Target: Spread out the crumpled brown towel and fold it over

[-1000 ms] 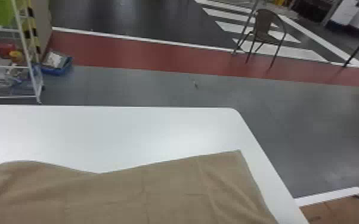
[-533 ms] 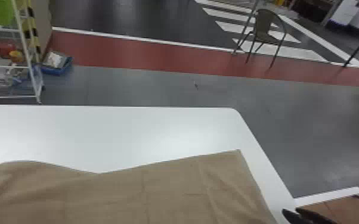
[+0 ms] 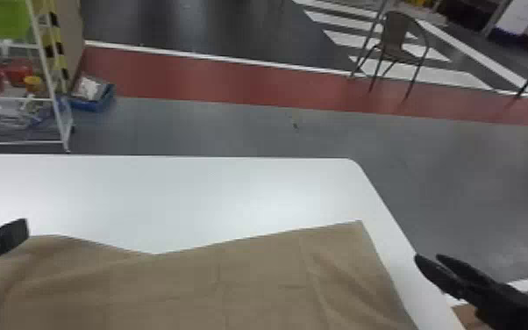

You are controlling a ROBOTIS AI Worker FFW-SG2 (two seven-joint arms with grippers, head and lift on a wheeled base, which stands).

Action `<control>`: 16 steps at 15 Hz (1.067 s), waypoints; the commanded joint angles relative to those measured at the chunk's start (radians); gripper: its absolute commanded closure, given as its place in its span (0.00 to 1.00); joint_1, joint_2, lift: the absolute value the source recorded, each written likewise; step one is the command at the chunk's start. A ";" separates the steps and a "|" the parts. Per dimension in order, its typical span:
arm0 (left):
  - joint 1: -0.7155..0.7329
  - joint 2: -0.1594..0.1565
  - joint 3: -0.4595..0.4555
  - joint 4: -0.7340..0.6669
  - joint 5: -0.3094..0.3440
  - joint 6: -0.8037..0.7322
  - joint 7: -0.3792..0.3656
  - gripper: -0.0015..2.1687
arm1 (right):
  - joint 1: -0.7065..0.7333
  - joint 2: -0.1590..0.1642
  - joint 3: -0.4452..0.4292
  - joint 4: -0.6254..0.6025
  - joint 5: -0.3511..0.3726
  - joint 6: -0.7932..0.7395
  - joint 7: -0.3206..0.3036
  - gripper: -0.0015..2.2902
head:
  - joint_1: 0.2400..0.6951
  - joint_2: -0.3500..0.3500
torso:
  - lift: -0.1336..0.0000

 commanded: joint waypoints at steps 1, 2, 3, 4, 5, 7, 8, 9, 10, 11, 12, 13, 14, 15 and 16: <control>-0.128 0.054 -0.008 0.162 -0.046 -0.031 -0.034 0.02 | -0.009 0.001 0.021 0.012 0.022 -0.041 -0.013 0.09 | 1.00 0.11 | 0.08; -0.152 0.077 -0.006 0.208 -0.046 -0.031 -0.049 0.02 | -0.013 0.001 0.027 0.018 0.028 -0.044 -0.016 0.09 | 1.00 0.13 | 0.08; -0.164 0.090 -0.005 0.236 -0.048 -0.031 -0.069 0.02 | -0.018 0.001 0.029 0.020 0.031 -0.044 -0.017 0.09 | 1.00 0.17 | 0.08; -0.174 0.107 -0.002 0.253 -0.049 -0.019 -0.088 0.03 | -0.019 0.003 0.037 0.020 0.037 -0.044 -0.019 0.09 | 1.00 0.18 | 0.08; -0.177 0.121 0.000 0.276 -0.052 -0.003 -0.111 0.03 | -0.021 0.003 0.047 0.020 0.042 -0.044 -0.019 0.09 | 1.00 0.19 | 0.08; -0.183 0.136 0.012 0.314 -0.054 0.040 -0.161 0.04 | -0.027 0.003 0.050 0.020 0.051 -0.044 -0.019 0.09 | 1.00 0.21 | 0.08; -0.183 0.138 0.018 0.323 -0.054 0.070 -0.177 0.04 | -0.029 0.003 0.052 0.018 0.054 -0.044 -0.019 0.09 | 1.00 0.23 | 0.08; -0.184 0.140 0.026 0.331 -0.052 0.080 -0.184 0.04 | -0.036 0.001 0.058 0.020 0.063 -0.044 -0.019 0.09 | 1.00 0.23 | 0.08; -0.184 0.140 0.029 0.334 -0.048 0.086 -0.203 0.04 | -0.044 0.003 0.063 0.020 0.072 -0.044 -0.019 0.09 | 1.00 0.23 | 0.08; -0.184 0.138 0.032 0.340 -0.032 0.095 -0.217 0.04 | -0.045 0.003 0.067 0.020 0.074 -0.044 -0.019 0.09 | 1.00 0.24 | 0.08; -0.184 0.138 0.031 0.351 -0.028 0.092 -0.229 0.05 | -0.049 0.003 0.073 0.020 0.077 -0.044 -0.020 0.09 | 1.00 0.24 | 0.08; -0.187 0.133 0.029 0.362 -0.028 0.092 -0.235 0.06 | -0.053 0.003 0.075 0.020 0.082 -0.044 -0.020 0.09 | 1.00 0.23 | 0.08; -0.190 0.129 0.023 0.368 -0.028 0.092 -0.243 0.07 | -0.053 0.001 0.075 0.023 0.083 -0.044 -0.020 0.09 | 1.00 0.23 | 0.08; -0.201 0.127 0.023 0.386 -0.014 0.092 -0.263 0.07 | -0.055 -0.001 0.075 0.027 0.086 -0.044 -0.020 0.09 | 1.00 0.23 | 0.08; -0.207 0.127 0.021 0.399 0.001 0.092 -0.264 0.08 | -0.056 -0.005 0.075 0.034 0.086 -0.044 -0.020 0.09 | 1.00 0.22 | 0.08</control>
